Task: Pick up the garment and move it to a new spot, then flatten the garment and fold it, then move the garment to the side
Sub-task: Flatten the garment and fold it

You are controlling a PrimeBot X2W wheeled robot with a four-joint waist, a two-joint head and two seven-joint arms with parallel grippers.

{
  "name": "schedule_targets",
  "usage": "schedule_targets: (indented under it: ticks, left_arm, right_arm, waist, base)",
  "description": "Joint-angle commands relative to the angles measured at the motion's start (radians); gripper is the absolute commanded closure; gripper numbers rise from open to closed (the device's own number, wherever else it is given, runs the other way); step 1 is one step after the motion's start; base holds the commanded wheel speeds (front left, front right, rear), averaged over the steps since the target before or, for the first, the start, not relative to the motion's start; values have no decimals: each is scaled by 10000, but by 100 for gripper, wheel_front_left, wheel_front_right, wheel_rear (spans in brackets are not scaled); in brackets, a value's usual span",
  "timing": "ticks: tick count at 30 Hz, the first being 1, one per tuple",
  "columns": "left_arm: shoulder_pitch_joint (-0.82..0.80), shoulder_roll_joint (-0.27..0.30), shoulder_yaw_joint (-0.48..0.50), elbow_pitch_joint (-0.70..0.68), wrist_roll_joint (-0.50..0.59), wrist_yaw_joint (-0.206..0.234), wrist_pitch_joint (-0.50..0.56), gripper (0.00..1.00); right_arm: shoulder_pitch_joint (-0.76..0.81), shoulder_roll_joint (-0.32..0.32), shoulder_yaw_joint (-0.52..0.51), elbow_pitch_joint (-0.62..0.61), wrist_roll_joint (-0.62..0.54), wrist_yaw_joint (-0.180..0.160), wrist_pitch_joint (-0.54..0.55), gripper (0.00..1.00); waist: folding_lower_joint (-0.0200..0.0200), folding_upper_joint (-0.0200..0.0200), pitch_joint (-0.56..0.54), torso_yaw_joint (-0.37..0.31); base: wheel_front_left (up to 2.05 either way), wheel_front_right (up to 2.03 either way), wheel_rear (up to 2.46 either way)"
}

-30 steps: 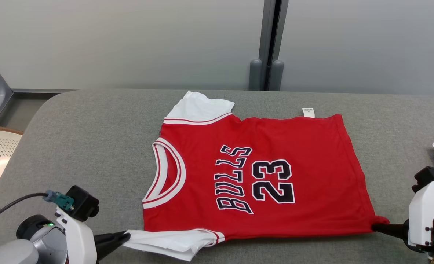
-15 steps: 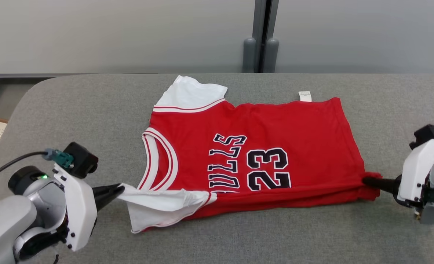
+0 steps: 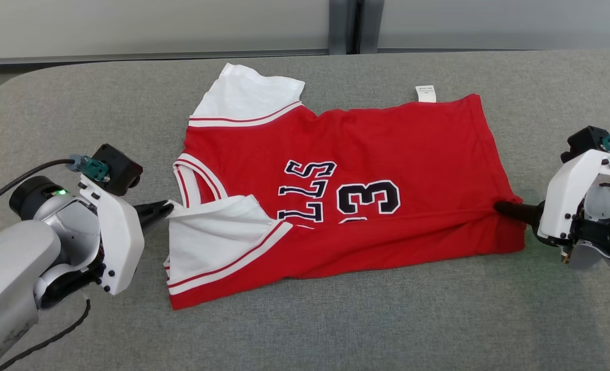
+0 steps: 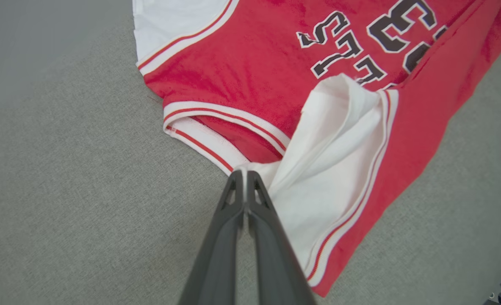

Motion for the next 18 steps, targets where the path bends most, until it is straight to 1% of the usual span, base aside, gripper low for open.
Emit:
schedule_targets:
  ticks: [1,2,3,4,5,6,8,12,13,14,16,18]
  left_arm:
    - [-180,-25,-3,137,39,-8,-75,100]
    - [-243,-81,-34,283,69,-8,-137,100]
    - [-302,-145,-57,418,91,-9,-222,100]
    - [-348,-205,-75,573,103,-9,-311,100]
    - [-380,-268,-89,711,89,-9,-420,70]
    - [-393,-349,-77,876,22,-9,-549,0]
    - [-358,-555,4,1067,-187,-10,-852,0]
    - [-434,-658,32,1496,-16,-6,-1492,0]
    - [-448,-720,118,1671,55,77,-1753,0]
    - [-480,-794,195,1868,185,195,-2077,0]
    - [-448,-977,473,2246,304,576,-2854,0]
    - [-287,-1208,874,2620,158,992,-3677,0]
  right_arm:
    - [-106,50,-15,88,-53,-2,-81,100]
    - [-164,87,-28,160,-126,-2,-192,64]
    - [-211,138,-56,254,-159,-1,-281,0]
    - [-270,211,-84,304,-238,-2,-460,0]
    - [-264,289,-126,340,-211,1,-550,0]
    - [-218,367,-191,390,-108,-1,-617,0]
    - [-114,450,-374,537,37,-1,-788,0]
    - [-35,531,-385,575,-184,-1,-1265,0]
    - [-11,537,-418,517,-260,-1,-1518,0]
    - [28,543,-485,456,-332,-1,-1851,0]
    - [93,541,-628,197,-546,-1,-2716,0]
    - [208,488,-804,-94,-735,-1,-3711,0]
  waist:
    - [0,0,91,-47]
    - [0,0,121,-55]
    - [0,0,150,-63]
    - [0,0,175,-70]
    - [0,0,193,-73]
    - [0,0,197,-70]
    - [0,0,182,-65]
    - [0,0,80,-53]
    - [0,0,31,-49]
    - [0,0,-20,-48]
    - [0,0,-131,-32]
    - [0,0,-240,-13]
  base:
    - [0,0,0]
    - [0,0,0]
    - [0,0,0]
    - [0,0,0]
    - [0,0,0]
    - [0,0,0]
    - [0,0,0]
    - [0,0,0]
    - [0,0,0]
    - [0,0,0]
    - [0,0,0]
    - [0,0,0]
